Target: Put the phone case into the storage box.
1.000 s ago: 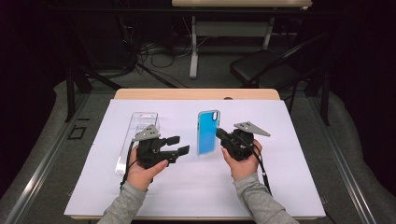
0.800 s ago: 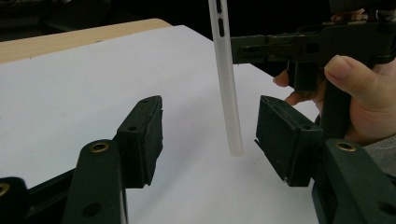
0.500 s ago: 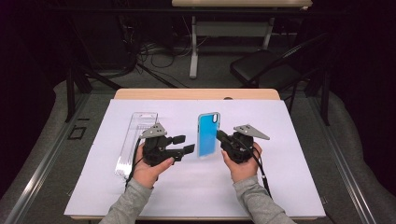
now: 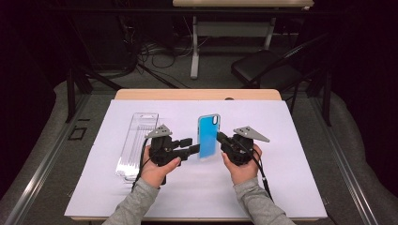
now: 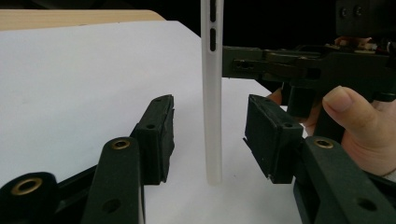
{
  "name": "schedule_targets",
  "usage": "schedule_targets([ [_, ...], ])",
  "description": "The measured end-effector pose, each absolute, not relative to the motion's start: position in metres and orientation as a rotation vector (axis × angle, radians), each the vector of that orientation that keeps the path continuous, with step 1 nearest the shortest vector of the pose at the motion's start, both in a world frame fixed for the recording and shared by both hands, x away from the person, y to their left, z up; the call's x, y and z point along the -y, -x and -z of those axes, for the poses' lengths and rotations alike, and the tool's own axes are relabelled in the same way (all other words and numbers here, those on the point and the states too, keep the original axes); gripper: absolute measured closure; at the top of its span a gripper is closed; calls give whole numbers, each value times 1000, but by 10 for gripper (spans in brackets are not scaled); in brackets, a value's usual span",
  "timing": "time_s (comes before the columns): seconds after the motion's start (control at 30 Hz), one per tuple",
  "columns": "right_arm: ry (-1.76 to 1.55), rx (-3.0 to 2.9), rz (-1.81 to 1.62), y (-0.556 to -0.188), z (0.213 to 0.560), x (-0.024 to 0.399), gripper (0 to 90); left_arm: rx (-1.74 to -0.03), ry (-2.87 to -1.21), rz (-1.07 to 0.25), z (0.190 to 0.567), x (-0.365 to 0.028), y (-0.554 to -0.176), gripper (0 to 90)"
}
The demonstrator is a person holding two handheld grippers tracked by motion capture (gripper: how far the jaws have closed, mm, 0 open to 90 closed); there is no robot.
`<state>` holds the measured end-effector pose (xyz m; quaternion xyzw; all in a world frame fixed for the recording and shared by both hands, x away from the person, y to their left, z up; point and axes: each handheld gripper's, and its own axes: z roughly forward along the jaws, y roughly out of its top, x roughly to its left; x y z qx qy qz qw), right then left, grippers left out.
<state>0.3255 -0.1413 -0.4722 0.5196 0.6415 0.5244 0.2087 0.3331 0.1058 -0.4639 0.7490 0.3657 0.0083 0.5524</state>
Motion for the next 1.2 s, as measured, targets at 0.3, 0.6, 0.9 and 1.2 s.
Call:
schedule_targets([
  [0.3, -1424, -1796, -1458, -324, 473, 139, 880, -876, -1747, 24, 464, -104, -337, 612],
  [0.6, -1420, -1802, -1462, -323, 474, 137, 880, -876, -1741, 57, 461, -103, -340, 681],
  [0.9, -1412, -1813, -1466, -322, 474, 135, 880, -864, -1731, 74, 461, -105, -341, 722],
  [1.2, -1404, -1827, -1462, -321, 474, 133, 880, -879, -1722, 87, 462, -108, -341, 784],
])
